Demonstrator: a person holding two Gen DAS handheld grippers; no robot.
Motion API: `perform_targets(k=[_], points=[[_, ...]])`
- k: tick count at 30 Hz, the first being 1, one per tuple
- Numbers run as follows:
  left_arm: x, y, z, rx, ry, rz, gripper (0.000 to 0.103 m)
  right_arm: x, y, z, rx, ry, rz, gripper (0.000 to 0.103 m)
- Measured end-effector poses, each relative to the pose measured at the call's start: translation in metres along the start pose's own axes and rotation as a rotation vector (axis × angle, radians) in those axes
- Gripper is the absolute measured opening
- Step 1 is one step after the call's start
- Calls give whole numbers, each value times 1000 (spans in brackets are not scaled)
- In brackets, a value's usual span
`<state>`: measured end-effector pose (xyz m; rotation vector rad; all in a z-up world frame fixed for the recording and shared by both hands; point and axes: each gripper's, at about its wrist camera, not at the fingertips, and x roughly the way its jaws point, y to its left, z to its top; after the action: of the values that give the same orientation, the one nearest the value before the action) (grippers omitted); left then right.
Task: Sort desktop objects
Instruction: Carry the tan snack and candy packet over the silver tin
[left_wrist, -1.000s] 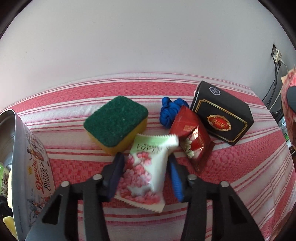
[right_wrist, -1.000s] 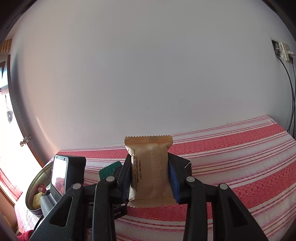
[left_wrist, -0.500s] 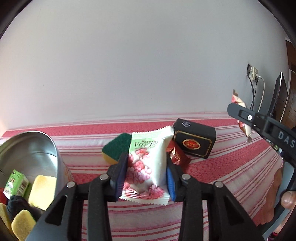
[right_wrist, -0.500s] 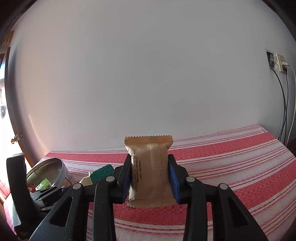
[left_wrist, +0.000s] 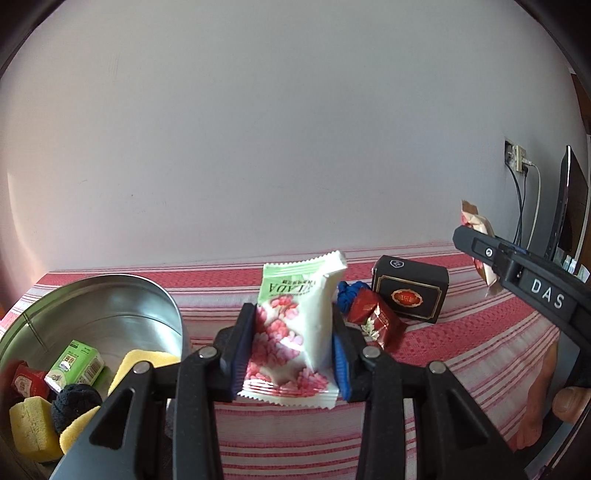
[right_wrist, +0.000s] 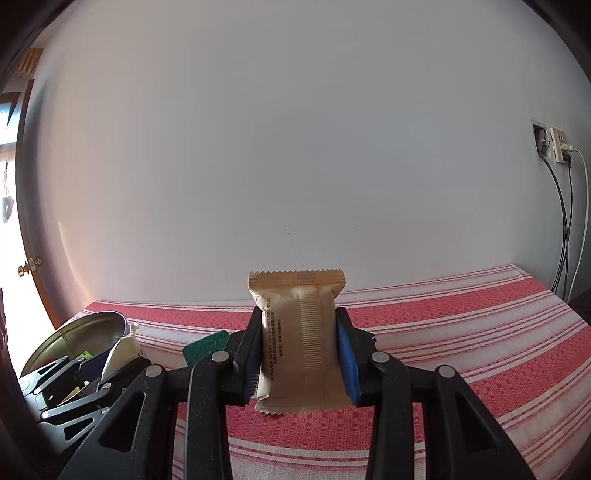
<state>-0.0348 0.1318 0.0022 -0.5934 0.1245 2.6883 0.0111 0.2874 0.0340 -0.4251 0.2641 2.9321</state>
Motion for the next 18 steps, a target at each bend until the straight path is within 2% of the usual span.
perform_targets(k=[6, 14, 18], points=[[-4, -5, -3, 21, -24, 13, 37, -2, 19, -8, -20, -34, -40, 39], [-10, 3, -6, 8, -30, 7, 37, -8, 52, -20, -125, -44, -46, 39], [-14, 7, -8, -1, -33, 5, 37, -14, 61, -24, -137, -54, -46, 39]])
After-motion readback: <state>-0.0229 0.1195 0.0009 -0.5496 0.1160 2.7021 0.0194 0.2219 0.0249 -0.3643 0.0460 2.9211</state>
